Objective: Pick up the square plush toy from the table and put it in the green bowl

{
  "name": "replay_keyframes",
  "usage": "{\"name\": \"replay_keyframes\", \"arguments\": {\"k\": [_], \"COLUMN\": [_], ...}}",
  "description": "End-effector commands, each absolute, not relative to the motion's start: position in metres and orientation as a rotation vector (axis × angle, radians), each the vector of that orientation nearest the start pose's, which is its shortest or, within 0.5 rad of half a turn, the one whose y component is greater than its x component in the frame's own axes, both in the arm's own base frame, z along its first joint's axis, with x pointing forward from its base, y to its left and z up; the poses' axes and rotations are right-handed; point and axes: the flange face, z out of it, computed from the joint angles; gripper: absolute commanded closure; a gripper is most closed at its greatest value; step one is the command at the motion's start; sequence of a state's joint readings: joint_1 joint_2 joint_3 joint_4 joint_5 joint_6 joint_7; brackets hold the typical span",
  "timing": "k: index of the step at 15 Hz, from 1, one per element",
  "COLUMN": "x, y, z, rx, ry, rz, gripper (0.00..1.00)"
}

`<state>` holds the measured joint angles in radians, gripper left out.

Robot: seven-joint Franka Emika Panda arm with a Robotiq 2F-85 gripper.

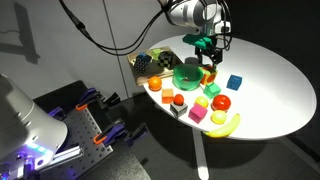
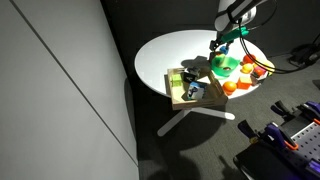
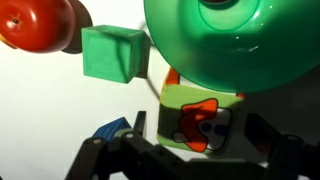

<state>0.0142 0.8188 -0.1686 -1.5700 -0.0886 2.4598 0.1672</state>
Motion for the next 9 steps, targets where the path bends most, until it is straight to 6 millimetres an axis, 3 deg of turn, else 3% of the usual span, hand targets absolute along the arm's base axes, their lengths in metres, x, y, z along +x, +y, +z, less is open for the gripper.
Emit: {"name": "replay_keyframes", "arguments": {"k": [1, 9], "x": [0.7107, 0.7123], "y": [-0.0916, -0.0879], "z": [0.1672, 0.1578], "rx": [-3.327, -3.3], "ry": [0.347, 0.353], "rz": [-0.144, -0.117], "gripper": [0.0, 0.0]}}
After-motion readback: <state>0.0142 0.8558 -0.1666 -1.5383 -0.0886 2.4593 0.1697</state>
